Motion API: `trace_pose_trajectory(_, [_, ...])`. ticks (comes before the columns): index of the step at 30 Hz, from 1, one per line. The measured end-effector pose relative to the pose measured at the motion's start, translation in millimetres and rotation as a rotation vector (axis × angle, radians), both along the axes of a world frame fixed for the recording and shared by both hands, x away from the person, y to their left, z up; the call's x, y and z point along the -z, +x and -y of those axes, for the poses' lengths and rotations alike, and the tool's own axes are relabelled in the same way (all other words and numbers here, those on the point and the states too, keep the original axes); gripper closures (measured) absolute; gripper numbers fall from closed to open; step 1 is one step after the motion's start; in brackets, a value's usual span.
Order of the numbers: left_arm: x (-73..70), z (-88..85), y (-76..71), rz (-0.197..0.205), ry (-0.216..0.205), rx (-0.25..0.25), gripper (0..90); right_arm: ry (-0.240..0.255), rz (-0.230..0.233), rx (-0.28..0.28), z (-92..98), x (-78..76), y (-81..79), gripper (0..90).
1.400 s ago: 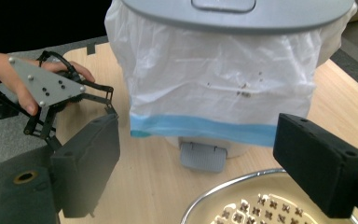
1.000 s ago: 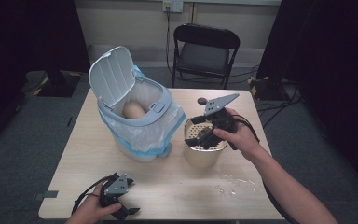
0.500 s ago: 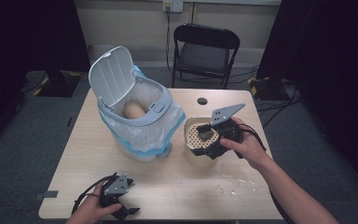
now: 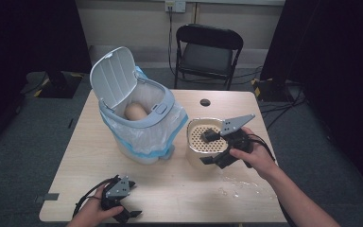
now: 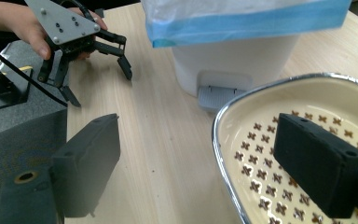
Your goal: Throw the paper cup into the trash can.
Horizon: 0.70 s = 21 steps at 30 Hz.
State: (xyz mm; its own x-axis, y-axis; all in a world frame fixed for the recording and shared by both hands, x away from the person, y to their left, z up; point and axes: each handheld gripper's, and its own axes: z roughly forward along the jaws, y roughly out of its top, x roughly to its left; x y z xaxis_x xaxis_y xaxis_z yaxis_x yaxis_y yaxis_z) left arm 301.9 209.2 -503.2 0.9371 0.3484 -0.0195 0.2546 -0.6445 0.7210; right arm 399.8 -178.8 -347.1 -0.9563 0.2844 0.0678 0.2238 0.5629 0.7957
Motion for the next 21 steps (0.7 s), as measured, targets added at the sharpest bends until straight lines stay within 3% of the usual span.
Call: trace_pose_trajectory(21, [0.1,0.1,0.0,0.0,-0.002,-0.001,0.0,-0.006,0.0,0.013,21.0,17.0,-14.1,14.5])
